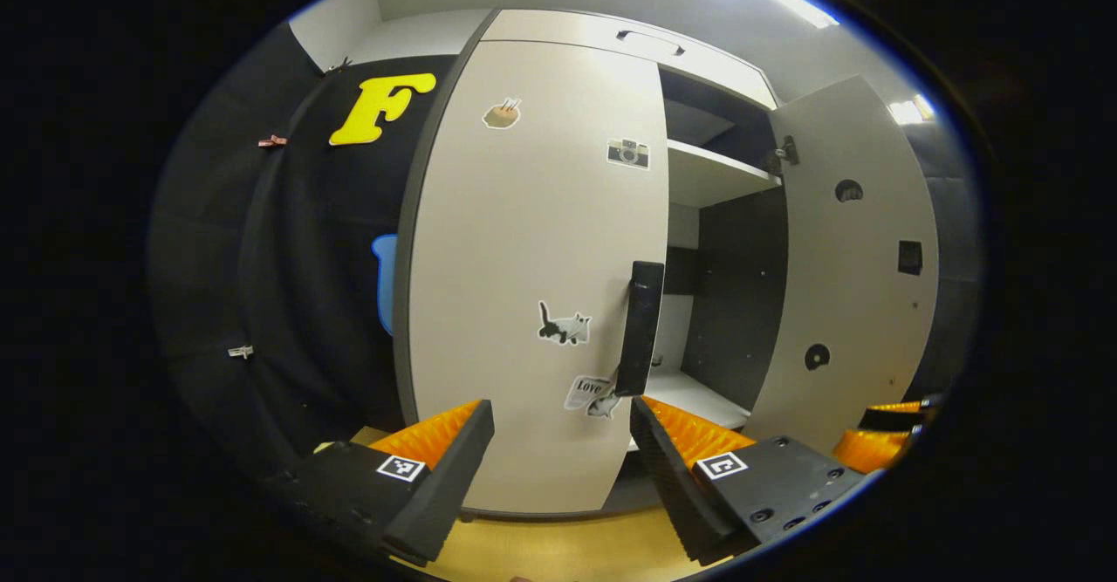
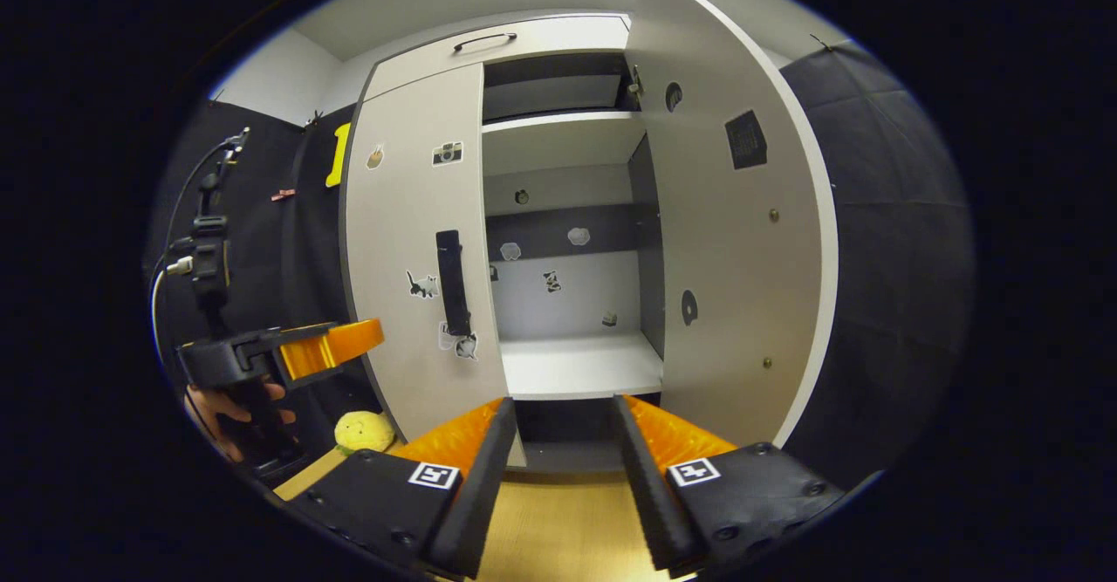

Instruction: Open the right door of the double-door shoe cabinet with the right hand, and open the left door with the left hand.

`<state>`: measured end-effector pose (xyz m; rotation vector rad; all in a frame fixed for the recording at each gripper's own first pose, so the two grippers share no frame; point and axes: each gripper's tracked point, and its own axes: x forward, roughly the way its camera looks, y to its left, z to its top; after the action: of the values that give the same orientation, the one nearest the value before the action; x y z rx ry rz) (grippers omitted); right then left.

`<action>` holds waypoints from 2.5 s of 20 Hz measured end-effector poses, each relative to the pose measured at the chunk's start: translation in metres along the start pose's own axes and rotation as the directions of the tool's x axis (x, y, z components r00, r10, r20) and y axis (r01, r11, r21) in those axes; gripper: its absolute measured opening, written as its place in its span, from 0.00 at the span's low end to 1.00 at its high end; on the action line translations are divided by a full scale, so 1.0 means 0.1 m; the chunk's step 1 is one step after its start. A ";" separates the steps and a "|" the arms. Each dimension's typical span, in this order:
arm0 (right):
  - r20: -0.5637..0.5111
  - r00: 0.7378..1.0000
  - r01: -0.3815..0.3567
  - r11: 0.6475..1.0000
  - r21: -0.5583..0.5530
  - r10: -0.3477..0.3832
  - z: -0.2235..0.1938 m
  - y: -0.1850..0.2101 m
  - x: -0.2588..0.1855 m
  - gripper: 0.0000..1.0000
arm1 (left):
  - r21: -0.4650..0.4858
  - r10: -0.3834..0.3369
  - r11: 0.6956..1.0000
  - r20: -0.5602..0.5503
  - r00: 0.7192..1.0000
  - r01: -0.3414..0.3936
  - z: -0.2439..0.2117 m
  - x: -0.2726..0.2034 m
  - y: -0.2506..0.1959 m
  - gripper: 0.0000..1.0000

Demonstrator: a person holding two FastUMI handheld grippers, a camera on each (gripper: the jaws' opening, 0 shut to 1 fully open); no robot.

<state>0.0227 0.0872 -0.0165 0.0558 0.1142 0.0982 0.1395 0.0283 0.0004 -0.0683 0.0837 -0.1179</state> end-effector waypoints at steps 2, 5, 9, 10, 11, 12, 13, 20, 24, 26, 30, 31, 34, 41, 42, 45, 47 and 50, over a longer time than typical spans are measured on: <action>0.003 1.000 -0.002 1.000 0.000 0.002 -0.04 -0.05 -0.01 0.87 | 0.001 0.008 1.000 0.008 1.000 -0.008 0.10 0.17 -0.06 0.97; -0.016 1.000 -0.005 1.000 0.014 0.006 -0.17 -0.10 -0.06 0.98 | 0.015 -0.005 1.000 0.020 1.000 0.005 0.20 0.43 -0.21 0.97; -0.055 0.997 -0.046 0.999 0.011 0.047 -0.36 -0.07 -0.14 0.98 | 0.045 -0.026 0.999 0.021 0.999 0.025 0.27 0.75 -0.45 0.97; -0.058 0.997 -0.053 0.999 -0.003 0.053 -0.38 -0.08 -0.15 0.99 | 0.051 -0.024 0.998 0.022 0.999 0.023 0.29 0.82 -0.48 0.97; -0.057 0.997 -0.059 0.998 -0.015 0.058 -0.39 -0.10 -0.16 0.99 | 0.057 -0.018 0.998 0.022 1.000 0.016 0.29 0.88 -0.52 0.96; -0.057 0.996 -0.064 0.998 -0.021 0.063 -0.40 -0.11 -0.18 0.99 | 0.063 -0.010 0.998 0.020 1.000 0.009 0.30 0.93 -0.54 0.94; -0.060 0.996 -0.071 0.997 -0.022 0.069 -0.42 -0.12 -0.19 0.99 | 0.068 0.000 0.998 0.021 1.000 -0.001 0.31 0.97 -0.56 0.94; -0.065 0.995 -0.076 0.997 -0.005 0.075 -0.42 -0.30 -0.19 0.99 | 0.041 0.068 0.997 0.007 0.998 -0.068 0.33 1.17 -0.60 0.71; -0.070 0.994 -0.088 0.996 0.002 0.087 -0.43 -0.37 -0.18 0.99 | 0.058 0.082 0.995 0.001 0.997 -0.082 0.32 1.16 -0.60 0.52; -0.075 0.992 -0.098 0.995 0.001 0.098 -0.46 -0.37 -0.19 0.99 | 0.062 0.082 0.995 -0.002 0.997 -0.082 0.32 1.18 -0.62 0.37; -0.082 0.989 -0.123 0.992 -0.015 0.121 -0.49 -0.40 -0.23 0.99 | 0.084 0.101 0.991 0.013 0.995 -0.102 0.27 1.17 -0.62 0.31; -0.086 0.988 -0.132 0.991 -0.013 0.130 -0.51 -0.41 -0.24 0.98 | 0.098 0.103 0.990 0.009 0.995 -0.103 0.27 1.17 -0.61 0.30; -0.103 0.981 -0.166 0.986 0.014 0.166 -0.55 -0.41 -0.26 0.98 | 0.103 0.102 0.990 -0.004 0.995 -0.101 0.27 1.17 -0.62 0.17; -0.084 0.985 -0.151 0.989 -0.001 0.150 -0.50 -0.34 -0.42 0.98 | 0.079 0.068 0.995 -0.012 0.998 -0.067 0.25 0.91 -0.61 0.14; -0.078 0.988 -0.133 0.991 -0.008 0.132 -0.50 -0.31 -0.48 0.98 | 0.081 0.057 0.995 -0.011 0.998 -0.056 0.26 0.80 -0.60 0.14; -0.085 0.993 -0.086 0.996 -0.024 0.083 -0.54 -0.24 -0.61 0.98 | 0.070 0.019 0.997 -0.012 1.000 -0.018 0.24 0.67 -0.57 0.14; -0.074 0.996 -0.058 0.998 -0.011 0.057 -0.52 -0.19 -0.73 0.98 | 0.067 -0.007 0.998 -0.006 1.000 0.007 0.24 0.51 -0.55 0.14; -0.080 0.997 -0.016 1.000 -0.013 0.015 -0.57 -0.09 -0.86 0.98 | 0.073 -0.040 0.997 -0.014 0.999 0.040 0.23 0.31 -0.48 0.14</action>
<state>-0.0681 0.0725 -0.0636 0.0395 0.1934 0.1164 0.1671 -0.0212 0.0241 0.0037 0.0905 -0.1613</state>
